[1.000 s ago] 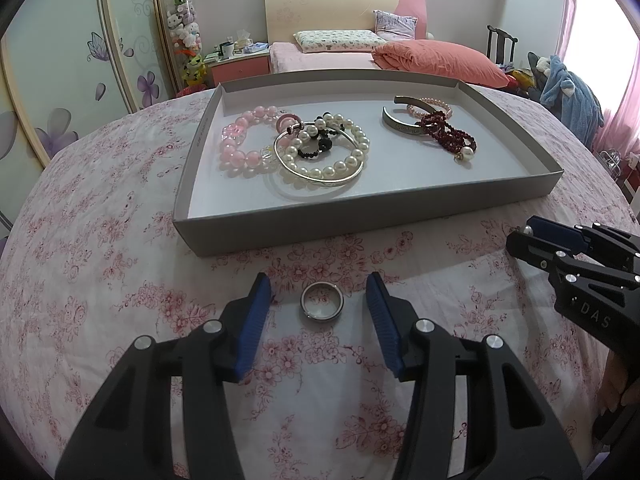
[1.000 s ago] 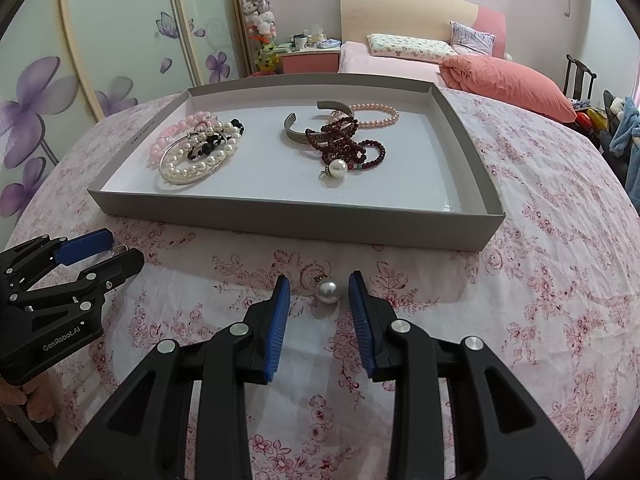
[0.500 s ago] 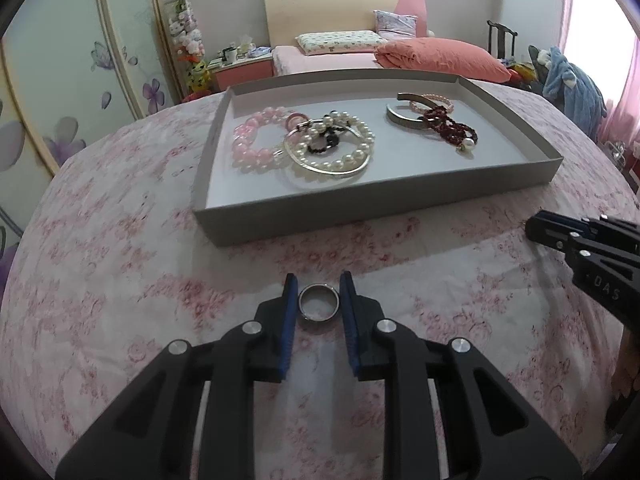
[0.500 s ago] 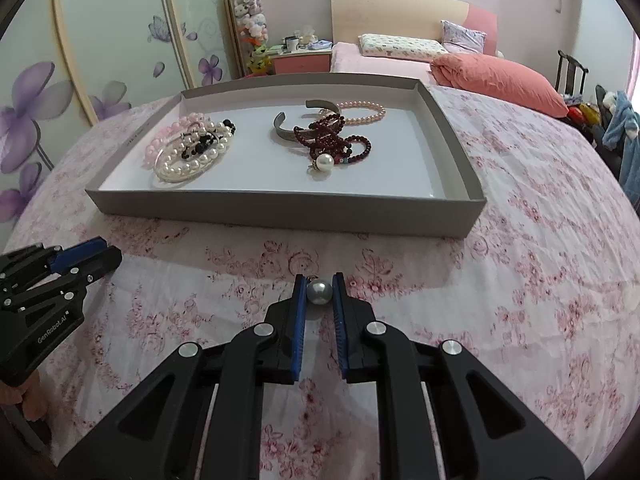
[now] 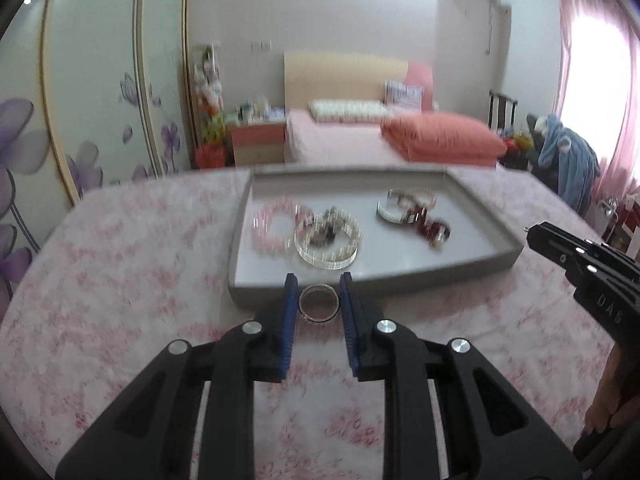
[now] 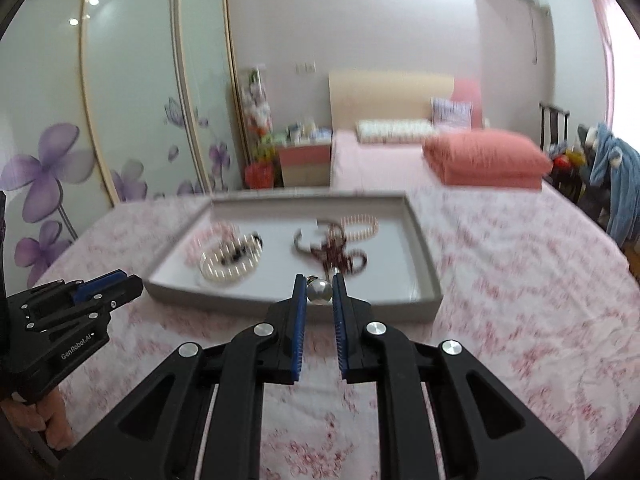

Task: Organize jewelry
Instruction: 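Carry the ring and earring into the grey tray and open both grippers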

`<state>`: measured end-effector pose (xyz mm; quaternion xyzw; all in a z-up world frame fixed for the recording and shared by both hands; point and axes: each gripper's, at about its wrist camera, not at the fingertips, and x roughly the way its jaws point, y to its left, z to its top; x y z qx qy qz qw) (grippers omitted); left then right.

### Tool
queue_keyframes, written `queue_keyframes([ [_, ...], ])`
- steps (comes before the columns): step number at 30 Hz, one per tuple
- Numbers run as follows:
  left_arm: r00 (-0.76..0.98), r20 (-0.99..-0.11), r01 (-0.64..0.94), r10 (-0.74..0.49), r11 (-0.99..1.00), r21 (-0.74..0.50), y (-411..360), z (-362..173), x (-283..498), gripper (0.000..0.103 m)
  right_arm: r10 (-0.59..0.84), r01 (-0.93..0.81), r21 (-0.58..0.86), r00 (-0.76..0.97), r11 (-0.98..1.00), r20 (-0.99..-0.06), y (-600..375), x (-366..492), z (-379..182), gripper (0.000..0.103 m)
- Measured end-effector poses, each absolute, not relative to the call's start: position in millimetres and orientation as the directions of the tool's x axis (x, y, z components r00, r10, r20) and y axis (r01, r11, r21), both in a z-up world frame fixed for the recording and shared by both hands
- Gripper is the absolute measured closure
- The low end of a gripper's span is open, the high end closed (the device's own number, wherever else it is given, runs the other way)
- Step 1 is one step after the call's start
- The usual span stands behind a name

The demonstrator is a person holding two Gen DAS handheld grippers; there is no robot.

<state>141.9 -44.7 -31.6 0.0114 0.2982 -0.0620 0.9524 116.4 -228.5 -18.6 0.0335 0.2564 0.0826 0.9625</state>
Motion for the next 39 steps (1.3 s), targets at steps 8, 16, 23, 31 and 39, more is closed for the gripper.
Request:
queue_keyframes([
  [8, 0.861, -0.491, 0.118, -0.131, 0.991, -0.057, -50.6, -11.1, 149.8, 0.081, 0.154, -0.134, 0.081, 0.918, 0.988, -0.365, -223.6, 117.0, 3.2, 0.089],
  [16, 0.885, -0.452, 0.109, -0.114, 0.993, -0.039, -53.4, -6.7, 178.0, 0.081, 0.133, -0.106, 0.096, 0.935, 0.99, -0.328, -224.9, 144.2, 8.6, 0.089],
  [23, 0.879, -0.462, 0.114, -0.117, 0.993, -0.035, -57.9, -11.0, 209.6, 0.081, 0.13, -0.103, 0.1, 0.933, 0.99, -0.336, -218.3, 174.2, 5.4, 0.089],
  [31, 0.863, -0.491, 0.123, -0.121, 0.992, -0.028, -63.1, -25.3, 237.9, 0.081, 0.147, -0.102, 0.131, 0.903, 0.986, -0.403, -214.5, 213.1, -12.3, 0.089],
  [39, 0.841, -0.526, 0.129, -0.126, 0.991, -0.032, -65.4, -38.8, 252.2, 0.081, 0.157, -0.098, 0.147, 0.865, 0.984, -0.476, -211.8, 232.1, -33.7, 0.089],
])
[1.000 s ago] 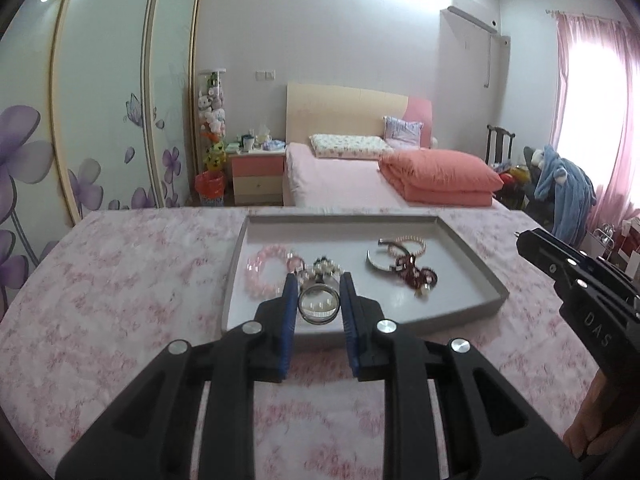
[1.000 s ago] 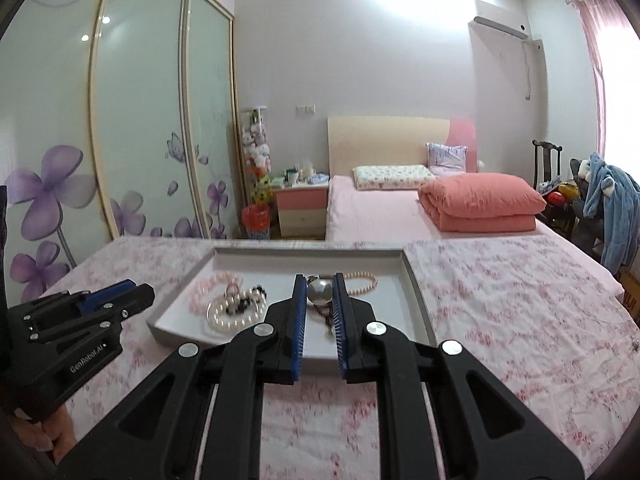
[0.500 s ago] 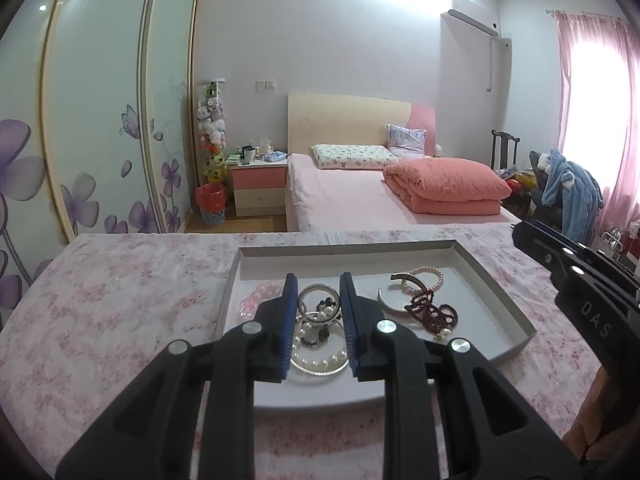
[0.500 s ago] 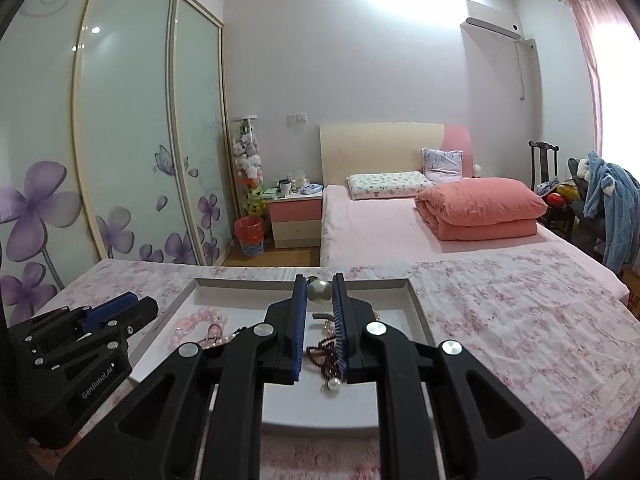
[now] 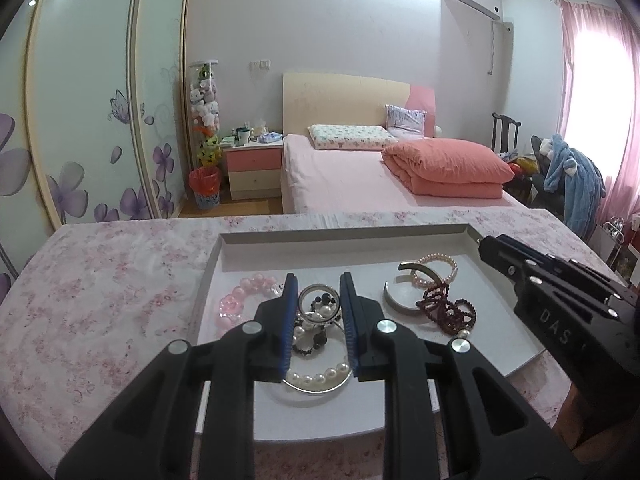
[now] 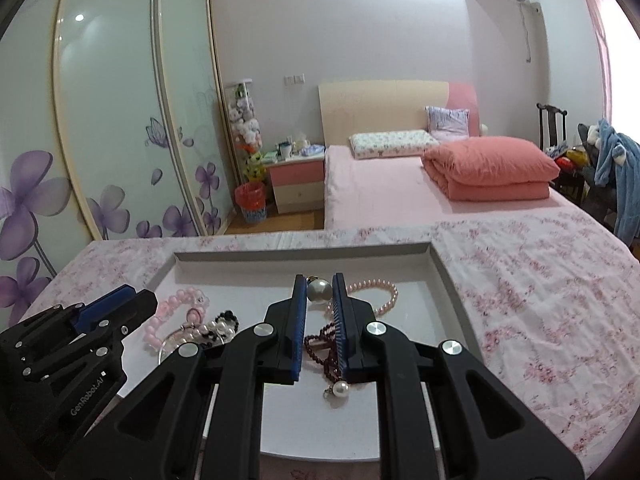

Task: Organize jewelry
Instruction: 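Carry the ring and earring into the grey tray and open both grippers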

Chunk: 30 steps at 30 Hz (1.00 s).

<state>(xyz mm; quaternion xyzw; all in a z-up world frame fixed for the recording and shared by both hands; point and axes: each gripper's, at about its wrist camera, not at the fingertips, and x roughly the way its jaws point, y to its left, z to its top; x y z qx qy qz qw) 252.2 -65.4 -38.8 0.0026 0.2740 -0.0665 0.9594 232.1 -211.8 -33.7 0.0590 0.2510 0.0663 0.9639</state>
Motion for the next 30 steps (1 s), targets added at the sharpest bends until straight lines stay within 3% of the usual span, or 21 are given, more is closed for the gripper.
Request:
queue_keyframes([
  [4, 0.833, -0.537, 0.131, -0.134, 0.99, -0.043, -64.0, -42.0, 254.3, 0.08, 0.169, -0.09, 0.178, 0.844, 0.98, -0.508, -216.8, 236.0, -39.0, 0.088],
  [8, 0.832, -0.539, 0.12, -0.132, 0.991, -0.056, -61.6, -40.9, 254.0, 0.069, 0.166, -0.077, 0.186, 0.834, 0.979, -0.527, -219.0, 236.7, -41.8, 0.087],
  [11, 0.834, -0.536, 0.111, -0.128, 0.992, -0.065, -57.7, -39.6, 253.3, 0.062, 0.161, -0.067, 0.192, 0.833, 0.979, -0.529, -223.4, 237.0, -43.2, 0.065],
  [25, 0.845, -0.526, 0.061, -0.098, 0.994, -0.087, -37.5, -25.2, 237.8, 0.057, 0.143, -0.048, 0.192, 0.843, 0.98, -0.519, -228.2, 223.1, -34.4, 0.064],
  [26, 0.847, -0.523, 0.058, -0.095, 0.995, -0.087, -36.1, -23.7, 235.0, 0.053, 0.139, -0.045, 0.19, 0.844, 0.981, -0.518, -227.9, 219.8, -32.1, 0.059],
  [30, 0.853, -0.514, 0.044, -0.087, 0.994, -0.095, -27.6, -15.2, 221.2, 0.044, 0.119, -0.031, 0.183, 0.86, 0.983, -0.497, -229.4, 205.7, -22.2, 0.022],
])
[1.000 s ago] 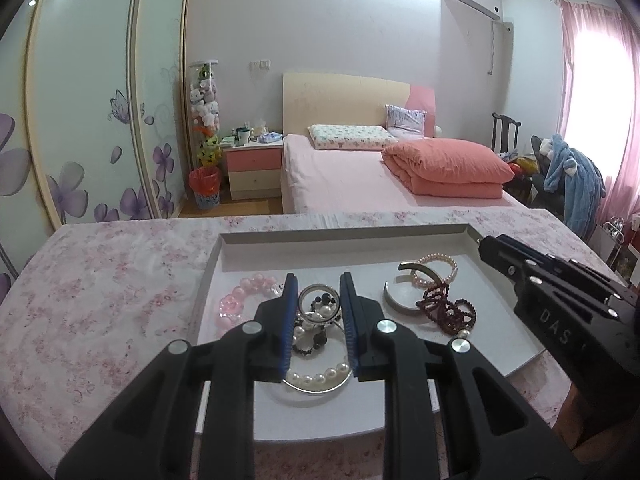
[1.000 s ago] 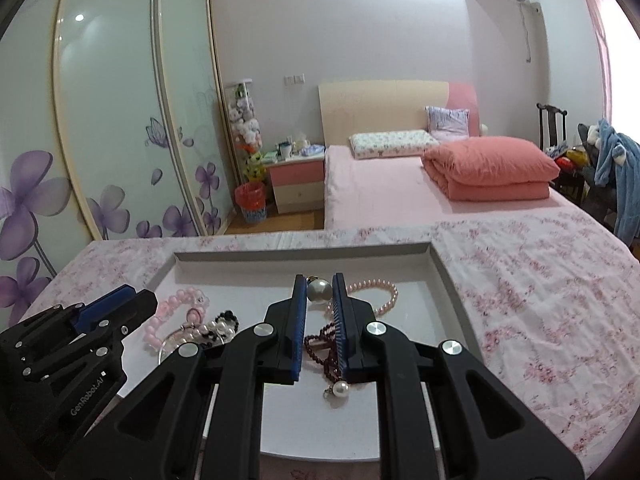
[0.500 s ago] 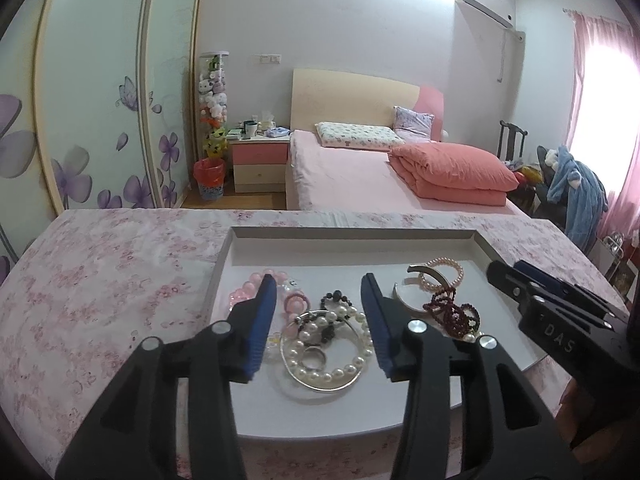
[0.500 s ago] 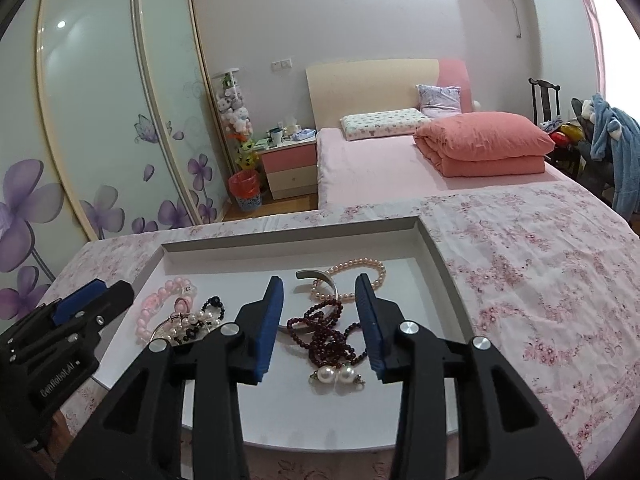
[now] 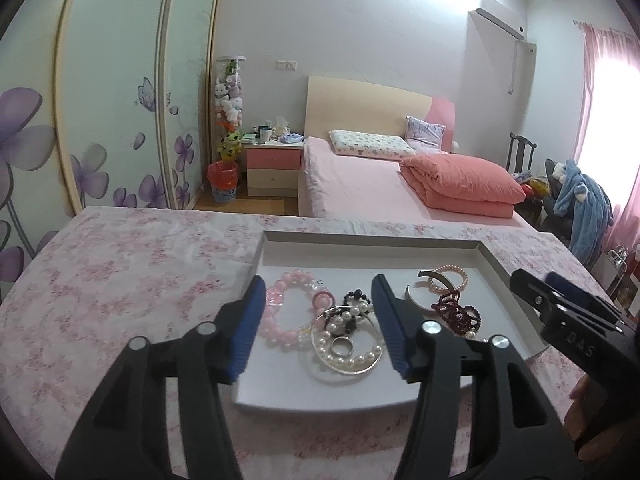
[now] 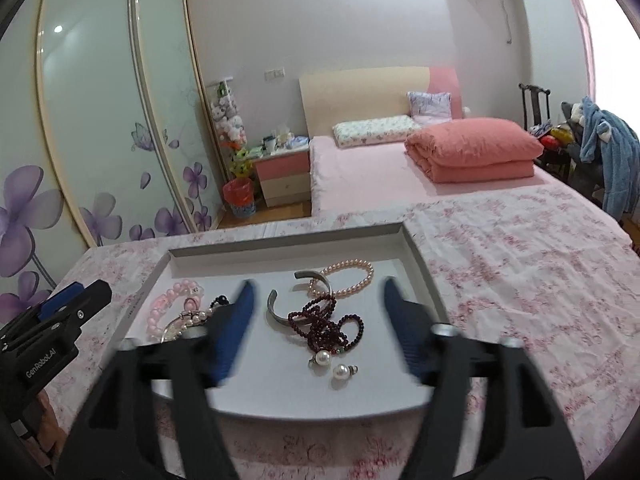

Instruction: Organize jewelry

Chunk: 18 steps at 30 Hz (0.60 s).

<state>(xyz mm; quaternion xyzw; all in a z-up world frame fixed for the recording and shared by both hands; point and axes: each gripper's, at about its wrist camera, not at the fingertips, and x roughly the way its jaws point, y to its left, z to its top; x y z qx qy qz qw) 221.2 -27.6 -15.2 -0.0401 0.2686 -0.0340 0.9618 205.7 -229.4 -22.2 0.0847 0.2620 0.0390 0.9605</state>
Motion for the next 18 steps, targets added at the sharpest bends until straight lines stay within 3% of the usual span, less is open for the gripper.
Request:
queue_keyframes([
  [5, 0.87, -0.488, 0.022, -0.073, 0.994, -0.108, -8.4, -2.1, 190.9, 0.025, 0.117, -0.041, 0.169, 0.875, 0.985, -0.47, -228.3, 175.6, -6.4, 0.006],
  [9, 0.887, -0.458, 0.013, -0.059, 0.995, -0.102, 1.2, 5.7, 162.3, 0.008, 0.112, -0.056, 0.138, 0.893, 0.989, -0.435, -224.4, 147.2, 3.7, 0.002],
  [18, 0.921, -0.389, -0.011, -0.002, 0.999, -0.032, 8.9, 12.5, 98.0, 0.004, 0.121, -0.099, 0.078, 0.919, 0.992, -0.376, -214.9, 89.8, 12.9, 0.002],
])
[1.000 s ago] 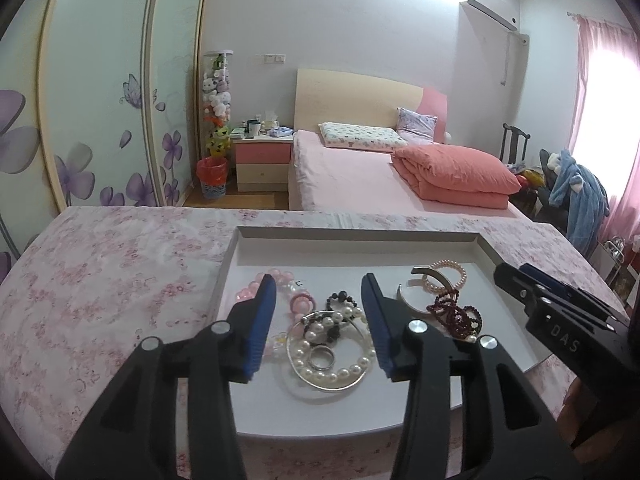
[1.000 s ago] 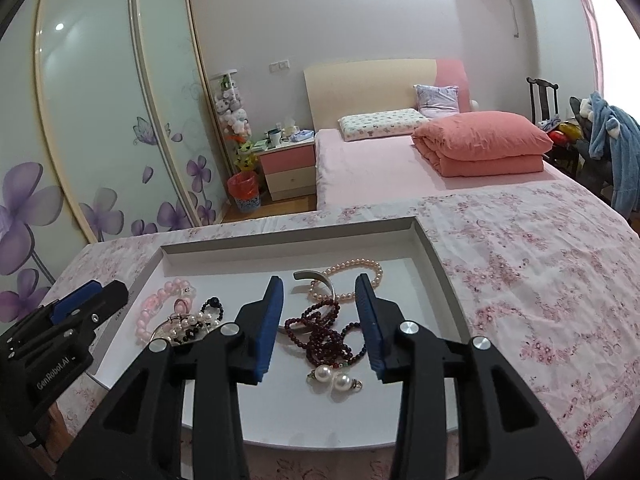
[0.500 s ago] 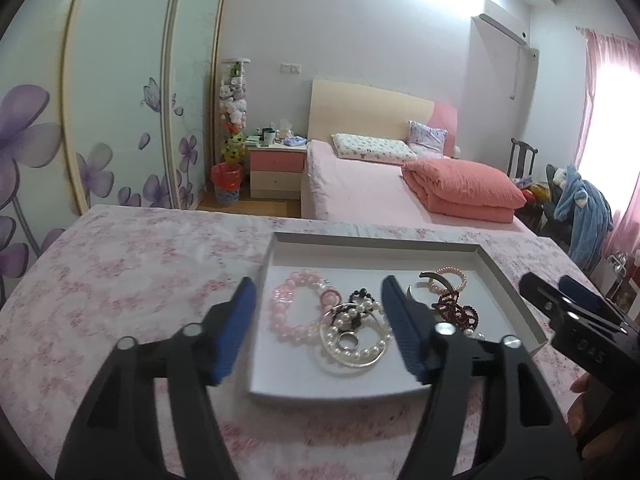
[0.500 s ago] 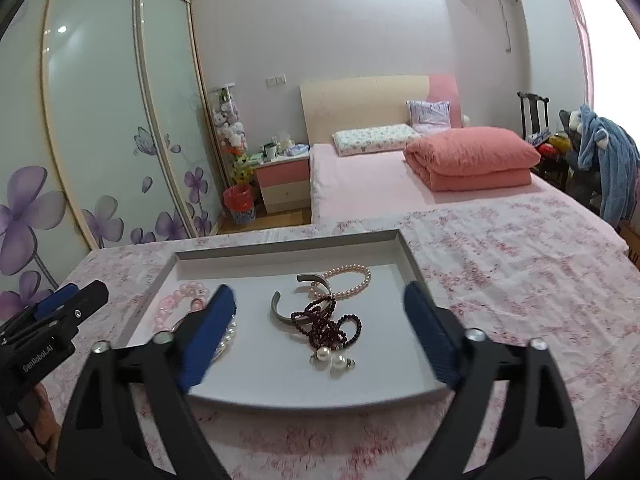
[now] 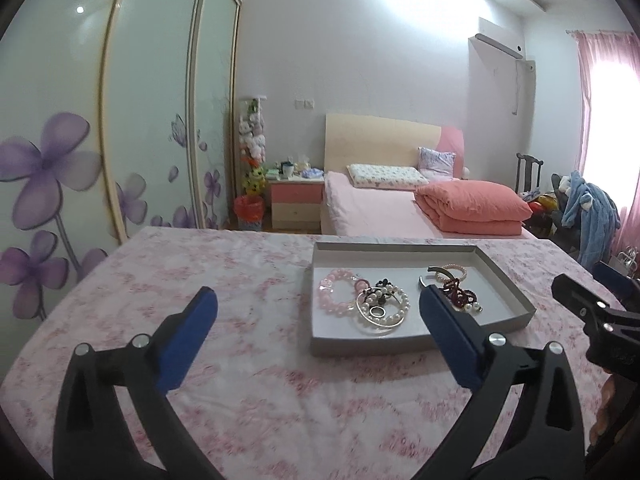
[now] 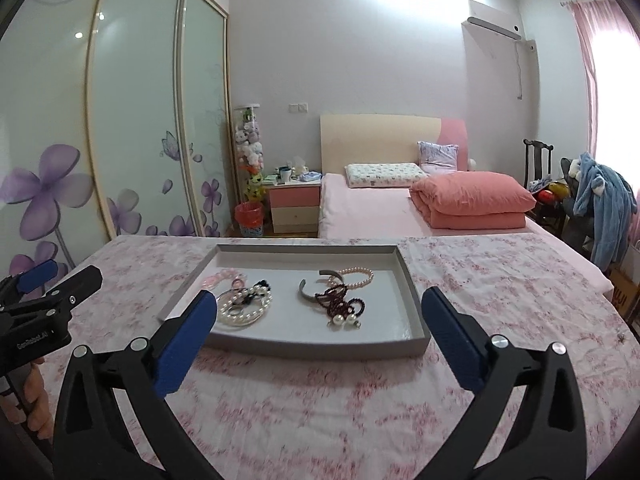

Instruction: Organize jewelry

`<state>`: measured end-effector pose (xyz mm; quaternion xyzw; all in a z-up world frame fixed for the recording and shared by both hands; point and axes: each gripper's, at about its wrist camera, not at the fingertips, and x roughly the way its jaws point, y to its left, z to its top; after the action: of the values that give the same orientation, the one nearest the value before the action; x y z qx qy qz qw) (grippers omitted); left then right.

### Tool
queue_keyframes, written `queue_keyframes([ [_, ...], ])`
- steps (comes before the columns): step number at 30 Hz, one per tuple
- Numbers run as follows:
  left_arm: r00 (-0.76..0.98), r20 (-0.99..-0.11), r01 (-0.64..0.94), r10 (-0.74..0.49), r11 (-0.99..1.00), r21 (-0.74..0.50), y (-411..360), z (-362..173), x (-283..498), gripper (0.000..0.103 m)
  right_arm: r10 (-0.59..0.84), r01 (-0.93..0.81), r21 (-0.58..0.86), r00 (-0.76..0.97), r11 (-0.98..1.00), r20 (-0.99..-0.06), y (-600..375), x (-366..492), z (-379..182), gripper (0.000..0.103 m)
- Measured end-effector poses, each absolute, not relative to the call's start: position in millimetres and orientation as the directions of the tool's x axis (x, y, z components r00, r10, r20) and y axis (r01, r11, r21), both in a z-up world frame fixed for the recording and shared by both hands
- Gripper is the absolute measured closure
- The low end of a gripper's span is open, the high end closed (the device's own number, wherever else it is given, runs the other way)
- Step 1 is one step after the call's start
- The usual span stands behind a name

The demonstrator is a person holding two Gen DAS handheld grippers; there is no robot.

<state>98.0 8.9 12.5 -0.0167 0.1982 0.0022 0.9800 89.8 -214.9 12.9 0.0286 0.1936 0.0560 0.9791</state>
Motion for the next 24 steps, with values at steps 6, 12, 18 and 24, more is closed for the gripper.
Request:
queue_keyframes([
  [6, 0.931, -0.365, -0.008, -0.003, 1.0, -0.029, 10.3, 14.7, 69.3, 0.004, 0.124, -0.098, 0.09, 0.929, 0.991, -0.349, -218.6, 61.5, 14.7, 0.002],
  [12, 0.938, -0.346, 0.006, -0.012, 1.0, -0.02, 4.2, 10.3, 46.1, 0.004, 0.12, -0.093, 0.093, 0.933, 0.991, -0.34, -217.0, 42.2, 6.0, 0.002],
  [18, 0.928, -0.37, 0.027, -0.043, 0.998, -0.05, 5.2, -3.7, 38.9, 0.004, 0.142, -0.109, 0.111, 0.925, 0.988, -0.353, -217.5, 37.2, -8.9, 0.002],
  [24, 0.92, -0.391, 0.015, -0.041, 0.997, -0.07, 9.9, -11.6, 43.7, 0.004, 0.142, -0.108, 0.114, 0.925, 0.988, -0.353, -218.8, 36.3, -12.1, 0.002],
])
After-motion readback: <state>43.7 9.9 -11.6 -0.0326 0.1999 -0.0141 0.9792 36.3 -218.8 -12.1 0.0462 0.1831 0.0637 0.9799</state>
